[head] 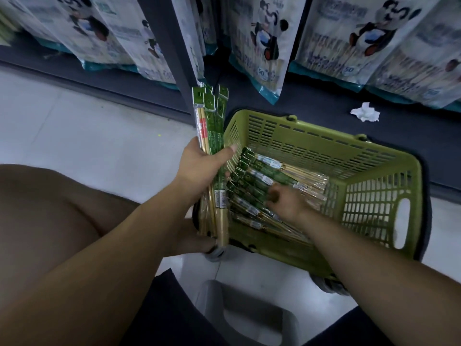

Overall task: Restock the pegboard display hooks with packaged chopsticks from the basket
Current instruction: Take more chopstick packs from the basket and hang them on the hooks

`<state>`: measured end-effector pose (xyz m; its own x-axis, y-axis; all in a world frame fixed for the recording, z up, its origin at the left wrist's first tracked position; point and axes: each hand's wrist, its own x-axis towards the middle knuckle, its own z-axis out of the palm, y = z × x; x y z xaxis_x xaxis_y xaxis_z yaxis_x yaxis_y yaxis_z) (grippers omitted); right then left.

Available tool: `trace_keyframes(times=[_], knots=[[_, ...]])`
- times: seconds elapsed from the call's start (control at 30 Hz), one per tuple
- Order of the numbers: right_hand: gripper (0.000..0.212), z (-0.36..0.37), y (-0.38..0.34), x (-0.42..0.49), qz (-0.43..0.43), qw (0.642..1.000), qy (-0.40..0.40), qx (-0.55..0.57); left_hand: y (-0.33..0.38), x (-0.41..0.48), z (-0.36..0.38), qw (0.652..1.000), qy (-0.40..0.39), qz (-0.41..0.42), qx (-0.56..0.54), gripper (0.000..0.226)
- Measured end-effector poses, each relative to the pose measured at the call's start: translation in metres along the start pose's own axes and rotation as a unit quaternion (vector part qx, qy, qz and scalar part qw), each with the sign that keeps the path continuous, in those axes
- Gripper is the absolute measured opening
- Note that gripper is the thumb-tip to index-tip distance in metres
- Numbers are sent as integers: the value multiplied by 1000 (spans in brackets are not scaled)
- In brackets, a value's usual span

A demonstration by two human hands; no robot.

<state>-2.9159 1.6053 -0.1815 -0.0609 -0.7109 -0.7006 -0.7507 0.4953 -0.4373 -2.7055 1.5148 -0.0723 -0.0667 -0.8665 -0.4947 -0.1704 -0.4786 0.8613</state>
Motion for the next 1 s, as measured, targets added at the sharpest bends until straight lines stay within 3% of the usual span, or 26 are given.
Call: trace_keyframes(times=[0.1, 0.17, 0.43, 0.67, 0.73, 0.8, 0.87, 0.97, 1.0], knots=[[68, 22, 11, 3, 7, 996, -37, -84, -3, 1, -4, 999, -9, -18, -29, 43], [74, 33, 14, 7, 8, 991, -29, -130, -5, 3, -4, 999, -19, -23, -36, 43], [33, 44, 18, 17, -5, 977, 4, -212, -9, 6, 0, 999, -29, -6, -23, 28], [19, 19, 23, 13, 5, 995, 22, -95, -8, 5, 3, 1000, -23, -7, -20, 29], [4, 5, 18, 5, -8, 998, 39, -38, -6, 3, 4, 1000, -18, -12, -20, 30], [13, -13, 6, -6, -30, 997, 57, 34, -4, 2, 6, 1000, -9, -17, -17, 29], [10, -34, -9, -19, -52, 990, 69, 113, -3, -1, 10, 999, -5, -33, -19, 38], [14, -63, -37, -47, -87, 970, 97, 207, 9, -11, 21, 997, -19, -70, -34, 68], [13, -71, -48, -57, -102, 960, 112, 235, 15, -15, 27, 995, -35, -66, -64, 64]])
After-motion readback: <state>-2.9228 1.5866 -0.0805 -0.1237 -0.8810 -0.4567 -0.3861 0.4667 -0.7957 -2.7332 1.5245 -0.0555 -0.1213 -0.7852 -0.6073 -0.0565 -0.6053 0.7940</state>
